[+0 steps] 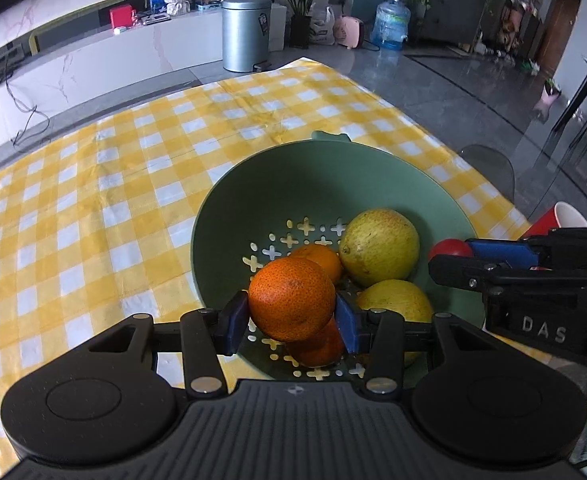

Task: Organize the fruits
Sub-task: 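Carry the tangerine and tomato into the green colander and open both tools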

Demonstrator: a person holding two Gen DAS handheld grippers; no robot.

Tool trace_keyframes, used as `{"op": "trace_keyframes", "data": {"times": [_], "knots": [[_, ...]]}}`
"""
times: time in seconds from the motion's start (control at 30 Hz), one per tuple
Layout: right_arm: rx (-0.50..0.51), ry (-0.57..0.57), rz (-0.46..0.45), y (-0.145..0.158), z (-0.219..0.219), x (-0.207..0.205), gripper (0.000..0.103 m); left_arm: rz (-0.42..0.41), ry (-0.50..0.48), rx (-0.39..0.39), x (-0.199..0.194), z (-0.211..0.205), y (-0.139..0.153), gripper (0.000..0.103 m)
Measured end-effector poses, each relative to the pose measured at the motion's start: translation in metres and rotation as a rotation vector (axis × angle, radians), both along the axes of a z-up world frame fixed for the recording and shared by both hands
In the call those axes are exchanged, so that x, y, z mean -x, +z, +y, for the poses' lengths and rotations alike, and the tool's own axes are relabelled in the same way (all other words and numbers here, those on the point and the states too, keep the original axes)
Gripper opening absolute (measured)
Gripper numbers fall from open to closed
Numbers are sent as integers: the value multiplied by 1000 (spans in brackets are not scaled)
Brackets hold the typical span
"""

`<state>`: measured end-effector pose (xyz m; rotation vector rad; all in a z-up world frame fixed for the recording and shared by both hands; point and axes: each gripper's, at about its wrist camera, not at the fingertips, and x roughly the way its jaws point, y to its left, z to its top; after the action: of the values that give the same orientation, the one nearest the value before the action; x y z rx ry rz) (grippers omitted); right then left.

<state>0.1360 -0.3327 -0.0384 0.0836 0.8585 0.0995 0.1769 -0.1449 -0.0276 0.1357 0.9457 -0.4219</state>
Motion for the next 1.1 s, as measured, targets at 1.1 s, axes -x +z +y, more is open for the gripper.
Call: {"op": "trace_keyframes", "data": {"times": [1.1], "knots": [[-101,36,11,0,-6,2,46,-51,-2,-54,12,-1,13,68]]}}
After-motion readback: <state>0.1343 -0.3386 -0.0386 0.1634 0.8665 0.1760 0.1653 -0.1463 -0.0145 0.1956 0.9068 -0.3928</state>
